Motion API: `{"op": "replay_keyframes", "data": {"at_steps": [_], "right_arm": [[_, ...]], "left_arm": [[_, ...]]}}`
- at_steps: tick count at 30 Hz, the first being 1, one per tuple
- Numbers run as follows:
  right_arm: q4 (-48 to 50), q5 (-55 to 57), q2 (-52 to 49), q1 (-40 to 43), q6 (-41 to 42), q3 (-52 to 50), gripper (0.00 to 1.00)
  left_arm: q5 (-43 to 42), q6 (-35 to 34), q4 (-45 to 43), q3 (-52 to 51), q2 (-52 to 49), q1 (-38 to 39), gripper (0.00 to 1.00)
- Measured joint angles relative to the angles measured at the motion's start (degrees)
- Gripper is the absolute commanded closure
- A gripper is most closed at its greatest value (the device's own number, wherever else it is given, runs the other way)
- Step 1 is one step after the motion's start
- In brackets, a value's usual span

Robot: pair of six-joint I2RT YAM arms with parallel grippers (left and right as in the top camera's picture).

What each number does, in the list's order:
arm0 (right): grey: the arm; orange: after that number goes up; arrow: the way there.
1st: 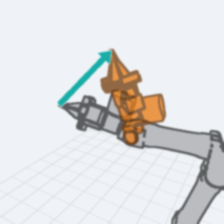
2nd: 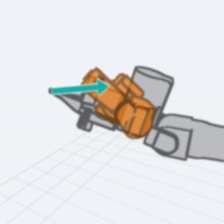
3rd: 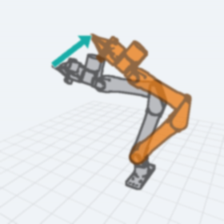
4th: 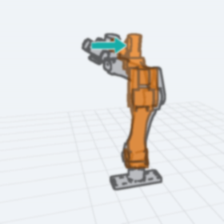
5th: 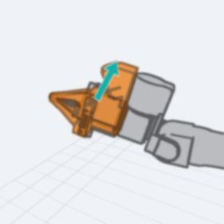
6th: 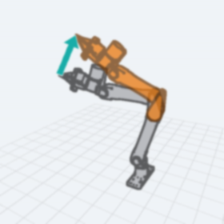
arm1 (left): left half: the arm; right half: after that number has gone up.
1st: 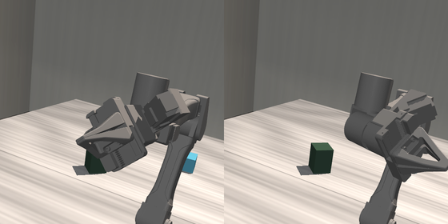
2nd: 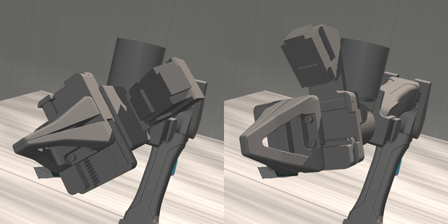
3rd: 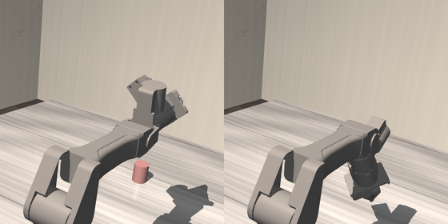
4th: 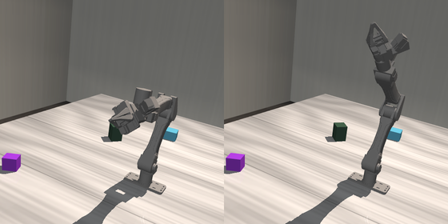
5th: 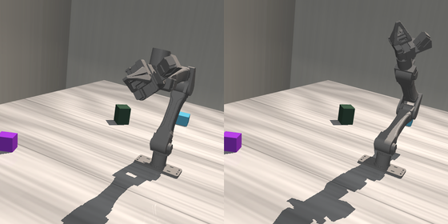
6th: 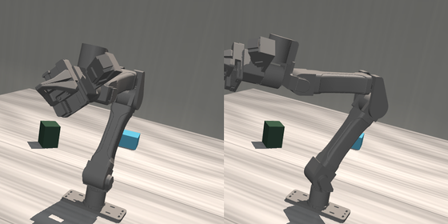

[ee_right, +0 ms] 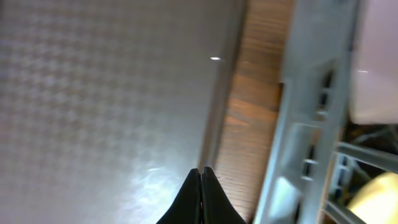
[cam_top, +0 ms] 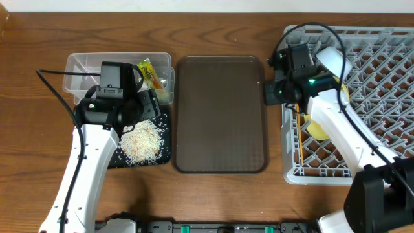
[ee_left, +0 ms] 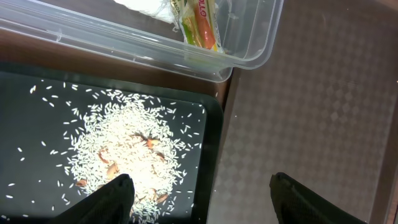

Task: Sort waste into correct bins and load items into the dishwasher rack

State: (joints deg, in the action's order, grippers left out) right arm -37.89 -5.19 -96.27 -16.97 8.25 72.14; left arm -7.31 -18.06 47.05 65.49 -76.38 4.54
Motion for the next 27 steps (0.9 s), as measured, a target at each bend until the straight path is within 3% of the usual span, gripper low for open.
{"op": "replay_keyframes", "data": {"at_steps": [9,27], "right_arm": [[-1.2,5.75,-4.98,-7.37,1.86,0.0,0.99],[-3.19,13.29,-13.46,-8.02,6.86,0.0,0.98]], "left_arm": [[0.0,0.0,0.09,0.0,0.0,0.0,0.27],[0.0,0.0,0.11,0.0,0.0,0.0,0.27]]}}
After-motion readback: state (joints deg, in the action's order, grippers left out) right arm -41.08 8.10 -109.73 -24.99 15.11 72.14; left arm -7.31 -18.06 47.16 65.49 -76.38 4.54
